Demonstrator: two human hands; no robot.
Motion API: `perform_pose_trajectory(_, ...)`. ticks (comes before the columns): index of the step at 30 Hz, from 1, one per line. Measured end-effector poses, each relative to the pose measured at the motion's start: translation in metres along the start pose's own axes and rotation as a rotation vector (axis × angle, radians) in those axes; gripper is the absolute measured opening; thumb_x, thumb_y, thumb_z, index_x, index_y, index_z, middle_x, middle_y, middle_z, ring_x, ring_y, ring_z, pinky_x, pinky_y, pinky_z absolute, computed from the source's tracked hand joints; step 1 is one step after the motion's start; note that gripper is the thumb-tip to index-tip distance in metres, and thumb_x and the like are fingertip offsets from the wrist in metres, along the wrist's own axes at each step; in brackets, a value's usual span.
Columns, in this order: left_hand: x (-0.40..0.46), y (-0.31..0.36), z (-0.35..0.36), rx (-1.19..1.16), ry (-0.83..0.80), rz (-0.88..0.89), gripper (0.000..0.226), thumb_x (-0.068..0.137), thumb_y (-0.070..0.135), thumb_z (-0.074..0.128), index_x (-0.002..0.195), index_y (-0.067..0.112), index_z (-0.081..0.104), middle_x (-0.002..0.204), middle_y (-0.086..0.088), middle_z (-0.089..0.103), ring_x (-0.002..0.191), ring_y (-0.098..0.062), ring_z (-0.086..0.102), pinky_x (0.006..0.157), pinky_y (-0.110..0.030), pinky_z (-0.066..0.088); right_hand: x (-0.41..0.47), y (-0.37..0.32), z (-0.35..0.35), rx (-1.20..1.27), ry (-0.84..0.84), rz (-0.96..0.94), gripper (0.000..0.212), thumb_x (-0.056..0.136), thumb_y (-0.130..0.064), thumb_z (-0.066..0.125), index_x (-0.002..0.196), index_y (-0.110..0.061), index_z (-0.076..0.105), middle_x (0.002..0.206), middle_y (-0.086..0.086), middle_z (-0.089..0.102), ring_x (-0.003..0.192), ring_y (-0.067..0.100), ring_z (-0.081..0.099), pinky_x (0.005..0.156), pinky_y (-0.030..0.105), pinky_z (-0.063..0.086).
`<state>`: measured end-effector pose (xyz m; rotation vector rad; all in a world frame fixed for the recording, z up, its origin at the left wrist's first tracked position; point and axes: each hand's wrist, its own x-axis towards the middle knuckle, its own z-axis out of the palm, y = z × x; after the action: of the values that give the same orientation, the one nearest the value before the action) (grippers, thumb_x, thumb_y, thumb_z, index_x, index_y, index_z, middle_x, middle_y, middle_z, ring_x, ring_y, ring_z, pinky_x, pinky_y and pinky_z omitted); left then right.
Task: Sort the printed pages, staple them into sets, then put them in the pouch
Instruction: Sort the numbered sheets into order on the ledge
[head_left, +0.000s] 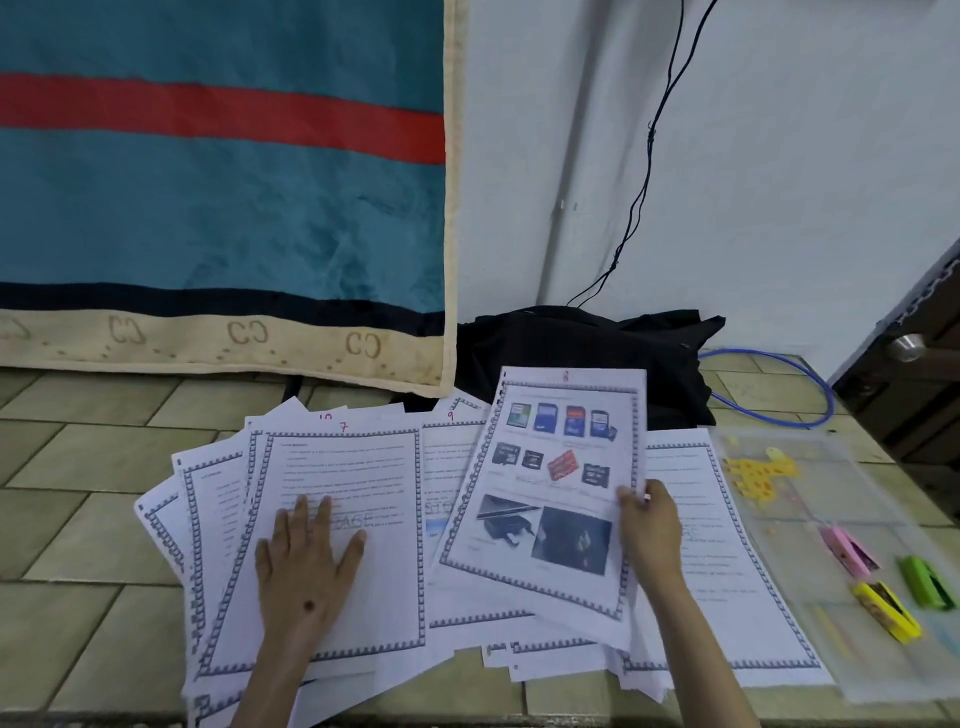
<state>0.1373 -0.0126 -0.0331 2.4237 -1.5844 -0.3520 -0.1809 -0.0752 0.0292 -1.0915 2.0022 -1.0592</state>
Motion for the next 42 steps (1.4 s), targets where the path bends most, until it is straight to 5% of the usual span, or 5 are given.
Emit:
perform_pose_trajectory(14, -0.003, 0.014, 0.014, 0.045, 0.026, 0.040, 0.083, 0.077, 0.063, 0.005, 0.151, 0.023, 0.004, 0.159, -0.004, 0.001, 0.147, -0.025, -0.002, 0.117, -0.043, -0.001, 0.008, 0.043, -0.008, -0.822, 0.083, -0.282, 0.036, 0.092, -0.018, 0.052, 0.127, -0.022, 0.057, 0.145, 0.011, 0.039, 0.133, 0.030, 0.034, 0.104, 0.046, 0.031)
perform_pose_trajectory(19, -0.004, 0.022, 0.017, 0.040, 0.033, 0.062, 0.088, 0.075, 0.068, -0.001, 0.150, 0.023, 0.007, 0.159, -0.004, 0.002, 0.147, -0.024, -0.001, 0.117, -0.043, -0.002, -0.034, 0.018, 0.050, -0.708, -0.377, -0.588, 0.077, 0.079, -0.076, 0.005, 0.143, -0.040, 0.028, 0.156, -0.008, 0.013, 0.147, 0.021, 0.001, 0.116, 0.046, -0.001)
perform_pose_trajectory(30, -0.004, 0.024, 0.017, 0.003, 0.004, 0.070, 0.116, 0.056, 0.078, -0.033, 0.150, 0.023, 0.006, 0.159, -0.002, 0.001, 0.147, -0.023, -0.003, 0.116, -0.042, -0.006, -0.057, 0.001, 0.114, -0.877, -0.545, -0.702, 0.097, 0.066, -0.079, -0.016, 0.149, -0.035, 0.008, 0.160, -0.001, -0.006, 0.146, 0.024, -0.014, 0.113, 0.051, -0.014)
perform_pose_trajectory(37, 0.009, 0.013, -0.005, -0.173, 0.001, 0.003, 0.058, 0.093, 0.052, 0.033, 0.144, 0.023, 0.034, 0.155, 0.001, 0.025, 0.142, -0.019, 0.020, 0.116, -0.039, 0.015, -0.064, 0.014, 0.139, -0.866, -0.526, -0.741, 0.087, 0.070, -0.079, -0.008, 0.148, -0.041, 0.005, 0.159, -0.003, -0.006, 0.146, 0.023, -0.014, 0.113, 0.050, -0.014)
perform_pose_trajectory(42, 0.053, -0.016, -0.043, -0.416, 0.225, -0.489, 0.049, 0.093, 0.020, 0.049, 0.138, 0.006, 0.035, 0.145, -0.016, 0.033, 0.131, -0.034, 0.031, 0.105, -0.045, 0.030, -0.063, 0.015, 0.138, -0.768, -0.484, -0.692, 0.090, 0.068, -0.064, 0.001, 0.148, -0.027, 0.019, 0.160, 0.001, 0.006, 0.147, 0.017, -0.004, 0.115, 0.043, -0.013)
